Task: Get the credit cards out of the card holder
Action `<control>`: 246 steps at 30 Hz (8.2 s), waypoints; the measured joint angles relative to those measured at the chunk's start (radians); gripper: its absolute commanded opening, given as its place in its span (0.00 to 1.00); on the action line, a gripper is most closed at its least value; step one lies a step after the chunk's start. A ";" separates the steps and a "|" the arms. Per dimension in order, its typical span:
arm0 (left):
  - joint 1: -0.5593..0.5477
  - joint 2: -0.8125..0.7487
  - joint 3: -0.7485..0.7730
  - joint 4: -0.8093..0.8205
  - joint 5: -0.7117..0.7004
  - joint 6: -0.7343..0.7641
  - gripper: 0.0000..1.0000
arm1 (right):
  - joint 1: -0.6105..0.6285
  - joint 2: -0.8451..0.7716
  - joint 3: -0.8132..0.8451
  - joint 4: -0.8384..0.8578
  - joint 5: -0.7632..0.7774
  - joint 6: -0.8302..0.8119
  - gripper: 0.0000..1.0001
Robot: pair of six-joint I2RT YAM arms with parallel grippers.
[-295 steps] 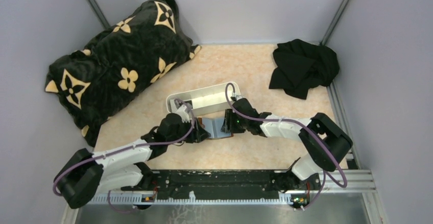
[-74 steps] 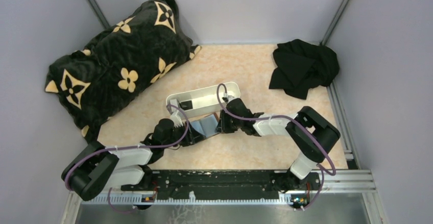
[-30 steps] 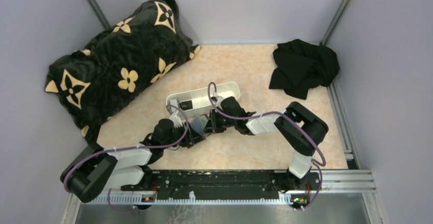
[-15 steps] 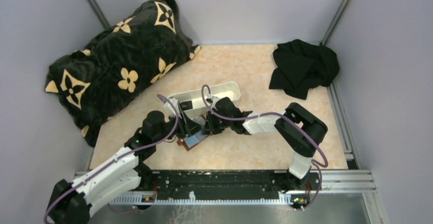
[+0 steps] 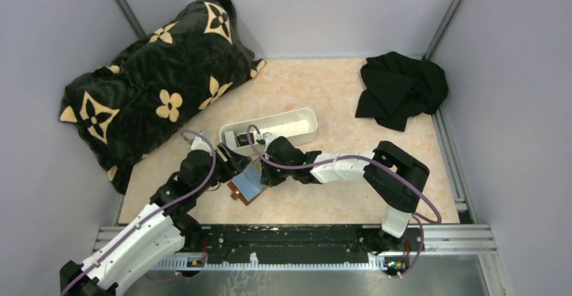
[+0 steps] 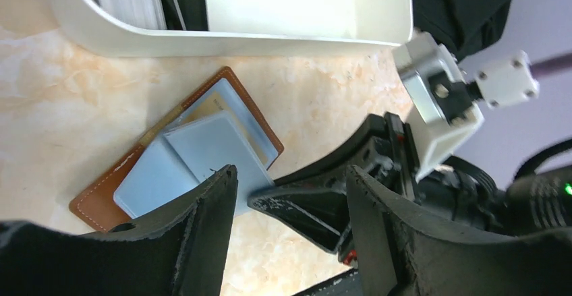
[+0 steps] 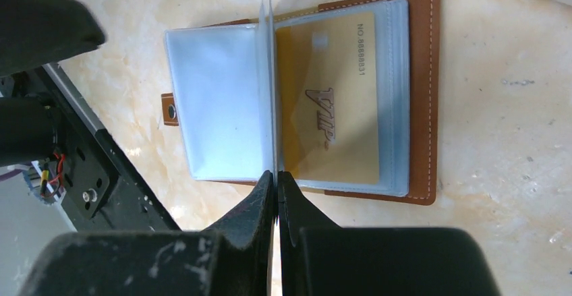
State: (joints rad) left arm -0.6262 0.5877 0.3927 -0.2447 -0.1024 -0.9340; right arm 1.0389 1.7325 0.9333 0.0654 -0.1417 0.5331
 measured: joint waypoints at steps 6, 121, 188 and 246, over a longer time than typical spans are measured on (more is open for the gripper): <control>0.000 0.039 0.019 -0.025 -0.048 -0.050 0.67 | 0.054 0.000 0.047 -0.053 0.085 -0.036 0.01; 0.005 -0.183 0.214 -0.363 -0.329 -0.111 0.64 | 0.281 0.197 0.316 -0.334 0.819 -0.050 0.11; 0.006 0.115 -0.280 0.317 0.082 0.000 0.00 | 0.029 -0.085 0.093 -0.073 0.393 -0.071 0.00; 0.018 -0.023 -0.161 0.043 0.116 -0.067 0.02 | -0.066 -0.006 -0.043 0.149 0.064 0.087 0.19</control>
State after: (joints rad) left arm -0.6086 0.5652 0.2314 -0.2012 0.0135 -1.0012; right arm 0.9726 1.7267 0.8898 0.2146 -0.0772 0.6197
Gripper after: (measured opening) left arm 0.005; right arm 0.008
